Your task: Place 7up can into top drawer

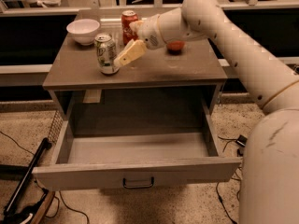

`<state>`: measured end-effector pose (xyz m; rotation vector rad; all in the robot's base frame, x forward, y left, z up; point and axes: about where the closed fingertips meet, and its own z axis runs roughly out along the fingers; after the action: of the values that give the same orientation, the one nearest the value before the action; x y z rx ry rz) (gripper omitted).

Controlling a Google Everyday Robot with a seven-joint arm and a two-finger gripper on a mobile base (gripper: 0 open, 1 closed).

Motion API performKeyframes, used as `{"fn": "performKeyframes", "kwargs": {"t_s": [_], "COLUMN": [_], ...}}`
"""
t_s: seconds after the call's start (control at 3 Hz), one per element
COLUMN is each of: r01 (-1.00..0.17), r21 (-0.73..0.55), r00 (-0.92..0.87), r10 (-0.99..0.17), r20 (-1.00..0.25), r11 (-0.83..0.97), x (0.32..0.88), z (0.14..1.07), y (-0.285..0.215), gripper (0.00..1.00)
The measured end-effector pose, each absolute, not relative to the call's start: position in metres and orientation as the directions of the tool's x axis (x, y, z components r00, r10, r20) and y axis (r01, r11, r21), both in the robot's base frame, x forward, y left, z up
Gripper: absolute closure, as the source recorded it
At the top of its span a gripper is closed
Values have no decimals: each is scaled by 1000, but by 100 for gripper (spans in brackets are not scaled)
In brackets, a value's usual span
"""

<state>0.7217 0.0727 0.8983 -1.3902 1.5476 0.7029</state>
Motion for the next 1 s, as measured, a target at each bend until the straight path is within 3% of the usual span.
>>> {"fn": "performKeyframes", "kwargs": {"t_s": [0.33,0.67,1.0], "r01": [-967,-961,-964], "r21": [-31,8,0], "r00": [-68,-94,-59], "r10": [-373,-303,-213], "r20": [-925,-948,-975], "r11": [253,276,266], "x": [722,722,729], "z": [887,886,888], "y": [89,105,122], "gripper": [0,0,17]}}
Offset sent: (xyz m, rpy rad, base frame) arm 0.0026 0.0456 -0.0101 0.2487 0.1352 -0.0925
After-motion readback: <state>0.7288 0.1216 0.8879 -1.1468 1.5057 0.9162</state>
